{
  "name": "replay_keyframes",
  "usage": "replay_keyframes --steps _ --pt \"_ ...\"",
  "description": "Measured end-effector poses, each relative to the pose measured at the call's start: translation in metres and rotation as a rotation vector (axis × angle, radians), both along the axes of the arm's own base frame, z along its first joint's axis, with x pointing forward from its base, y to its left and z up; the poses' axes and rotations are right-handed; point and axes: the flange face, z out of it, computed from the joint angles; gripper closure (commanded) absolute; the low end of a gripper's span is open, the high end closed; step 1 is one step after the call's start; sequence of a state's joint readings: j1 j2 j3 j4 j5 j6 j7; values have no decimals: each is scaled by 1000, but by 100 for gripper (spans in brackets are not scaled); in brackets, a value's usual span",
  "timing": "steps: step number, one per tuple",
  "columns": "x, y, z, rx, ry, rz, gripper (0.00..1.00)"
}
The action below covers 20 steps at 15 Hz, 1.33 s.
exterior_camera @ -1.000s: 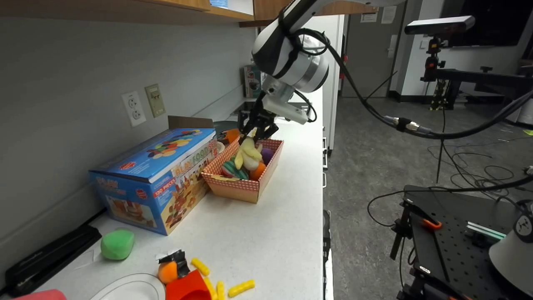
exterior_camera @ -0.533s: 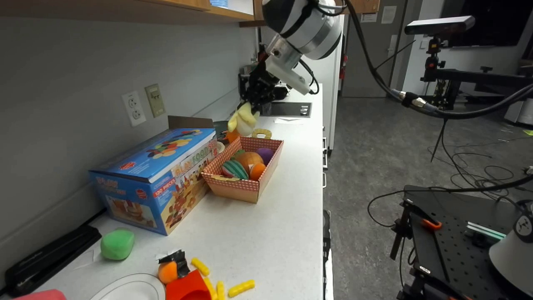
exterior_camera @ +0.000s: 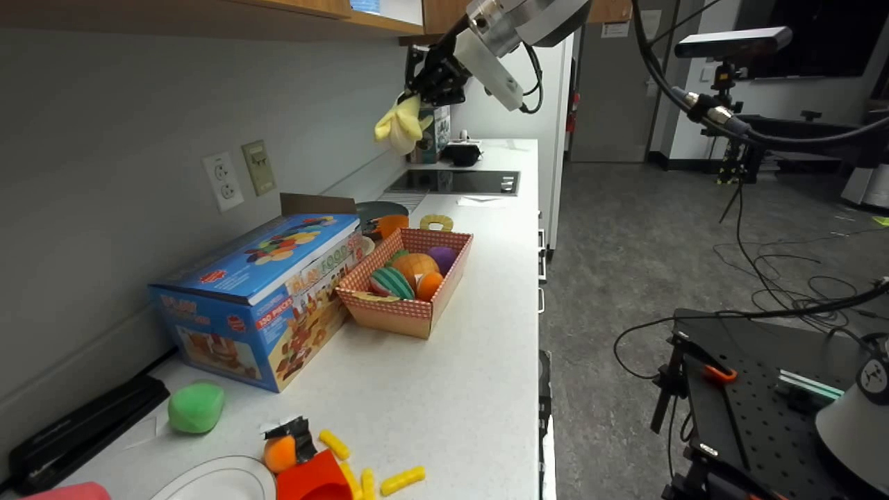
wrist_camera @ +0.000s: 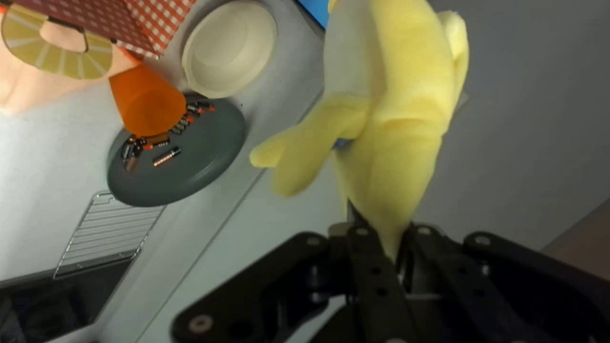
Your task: Open the cabinet door and put some of the fruits plush toy inside and close it
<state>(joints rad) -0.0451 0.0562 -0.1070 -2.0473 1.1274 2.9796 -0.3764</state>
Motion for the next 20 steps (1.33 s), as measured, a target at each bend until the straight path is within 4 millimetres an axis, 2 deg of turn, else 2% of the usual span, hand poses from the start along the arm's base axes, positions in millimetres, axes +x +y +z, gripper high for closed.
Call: replay_keyframes --steps 2,3,8,9,11,14,17,20 --pt "-4 0 8 -26 -43 -15 97" --pt "-5 2 10 -29 -56 -8 89" --pt "-4 11 11 2 -58 69 89" --pt "-4 11 11 3 -57 69 97" --pt "-4 11 11 3 -56 68 97" --pt "-7 3 15 -87 -42 63 97" --pt "-24 -17 41 -242 -46 35 97" --pt "-50 -39 78 -349 -79 8 97"
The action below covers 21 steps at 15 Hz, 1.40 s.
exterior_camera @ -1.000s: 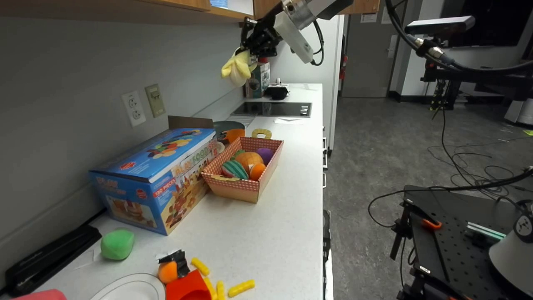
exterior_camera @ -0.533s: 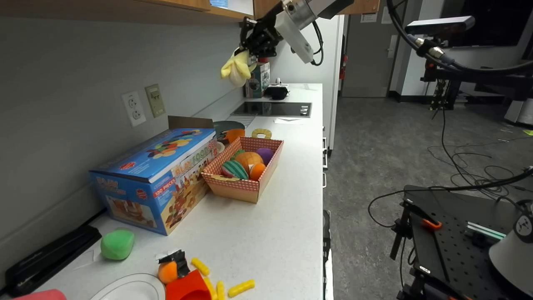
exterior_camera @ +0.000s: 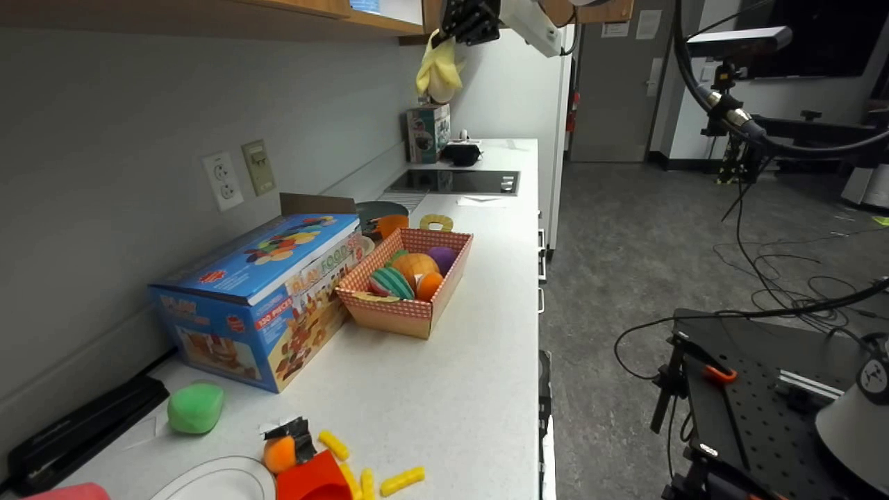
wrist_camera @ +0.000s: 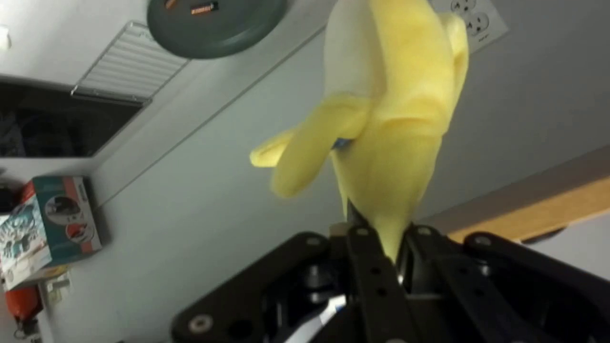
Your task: Open the cabinet door and put some of the fruits plush toy inside and close it
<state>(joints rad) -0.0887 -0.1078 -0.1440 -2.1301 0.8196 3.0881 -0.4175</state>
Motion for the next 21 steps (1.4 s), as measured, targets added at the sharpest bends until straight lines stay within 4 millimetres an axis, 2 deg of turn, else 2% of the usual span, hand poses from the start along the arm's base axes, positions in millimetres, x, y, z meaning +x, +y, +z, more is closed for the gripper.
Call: replay_keyframes --steps 2,5,8,12,14,16,17,18,19,21 --pt "-14 -5 32 -24 -64 -18 97" --pt "-22 6 77 -25 -179 -28 97" --pt "-14 40 117 -34 -305 -18 97" --pt "15 91 156 -54 -426 17 97" --pt "35 101 162 -64 -453 17 97" --pt "57 100 161 -80 -459 9 97" --pt "67 97 158 -83 -458 1 94" --pt "77 92 152 -84 -453 -10 64" --pt "86 86 143 -86 -445 -23 63" --pt "101 74 125 -95 -427 -46 49"
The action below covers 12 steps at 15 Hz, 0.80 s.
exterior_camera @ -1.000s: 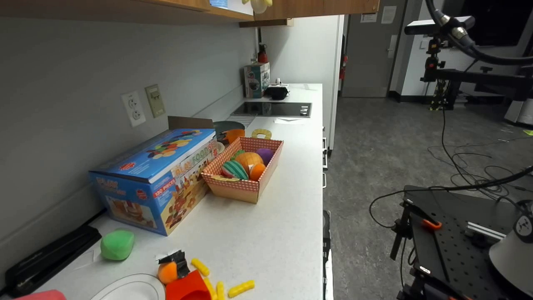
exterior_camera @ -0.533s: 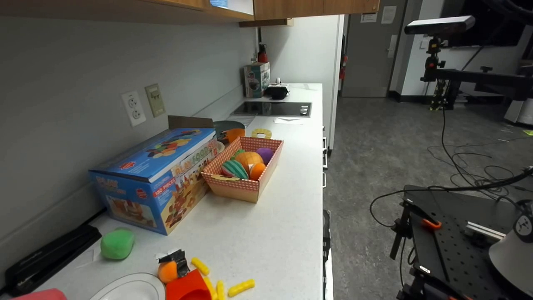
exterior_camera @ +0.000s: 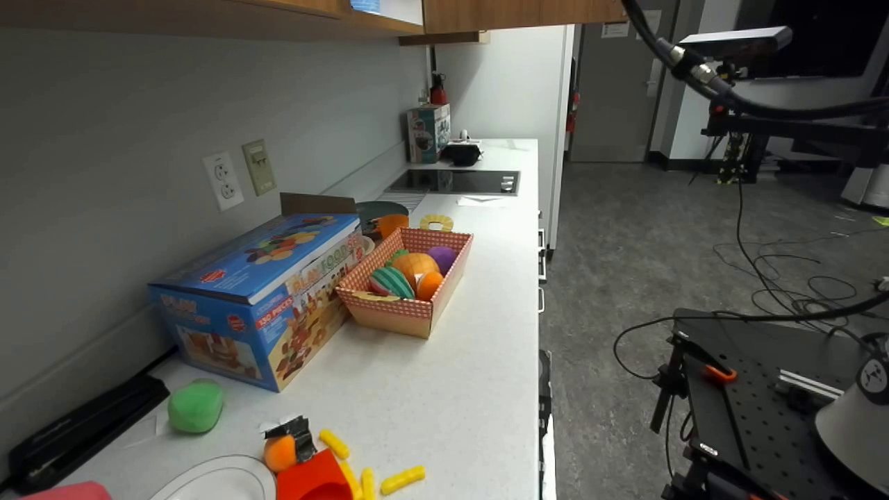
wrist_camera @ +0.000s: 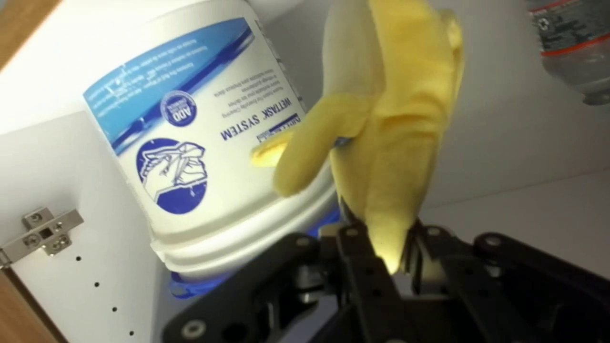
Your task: Open the cabinet door and put some of the fruits plush toy inside and close it
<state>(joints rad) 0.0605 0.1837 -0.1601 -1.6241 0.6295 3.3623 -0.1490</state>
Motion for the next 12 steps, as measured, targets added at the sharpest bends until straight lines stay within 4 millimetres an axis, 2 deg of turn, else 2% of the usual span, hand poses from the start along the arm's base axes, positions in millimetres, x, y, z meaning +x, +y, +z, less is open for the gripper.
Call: replay_keyframes --steps 6,7,12 --pt "30 -19 -36 -3 39 -14 3" --pt "33 -20 -39 3 40 -9 0" --pt "39 -23 -48 24 45 2 0"
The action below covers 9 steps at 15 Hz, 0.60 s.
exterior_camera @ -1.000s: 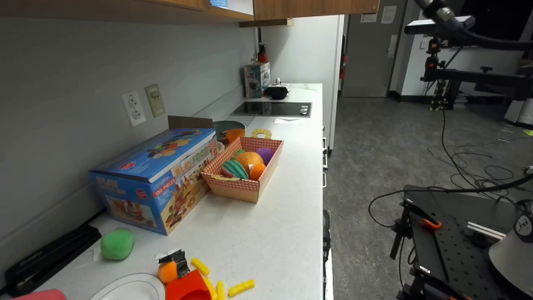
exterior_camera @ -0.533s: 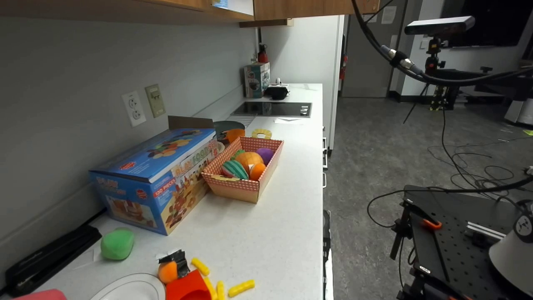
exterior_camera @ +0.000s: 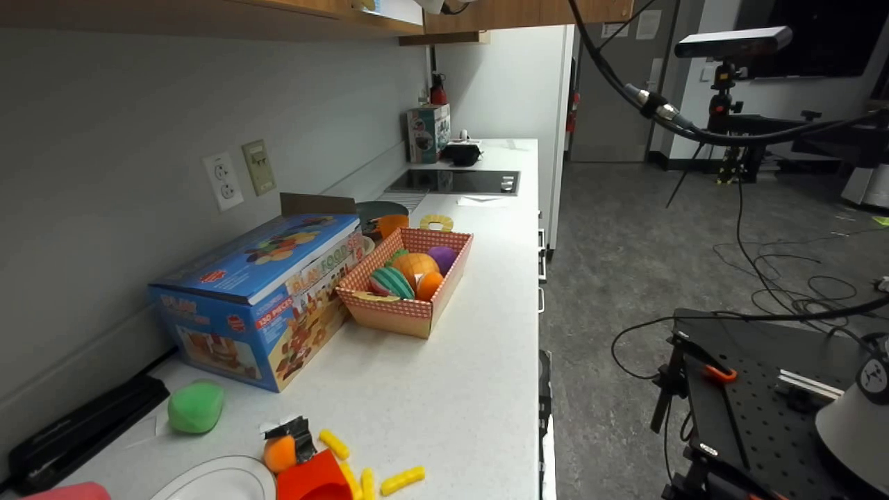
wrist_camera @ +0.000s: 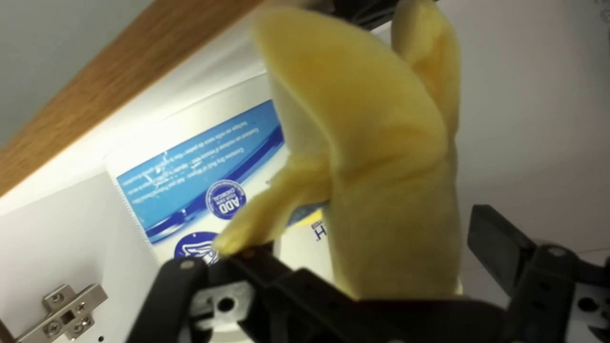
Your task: Open the cabinet door and put some of the fruits plush toy inside and close it
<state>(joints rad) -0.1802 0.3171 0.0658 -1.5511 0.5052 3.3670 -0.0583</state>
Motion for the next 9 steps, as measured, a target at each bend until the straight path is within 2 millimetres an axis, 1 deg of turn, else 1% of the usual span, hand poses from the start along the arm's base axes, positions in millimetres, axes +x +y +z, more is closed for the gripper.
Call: replay_keyframes --steps 5,9 --pt "-2 -9 -2 -24 11 -10 0" --pt "-3 -23 -10 -59 63 -16 0"
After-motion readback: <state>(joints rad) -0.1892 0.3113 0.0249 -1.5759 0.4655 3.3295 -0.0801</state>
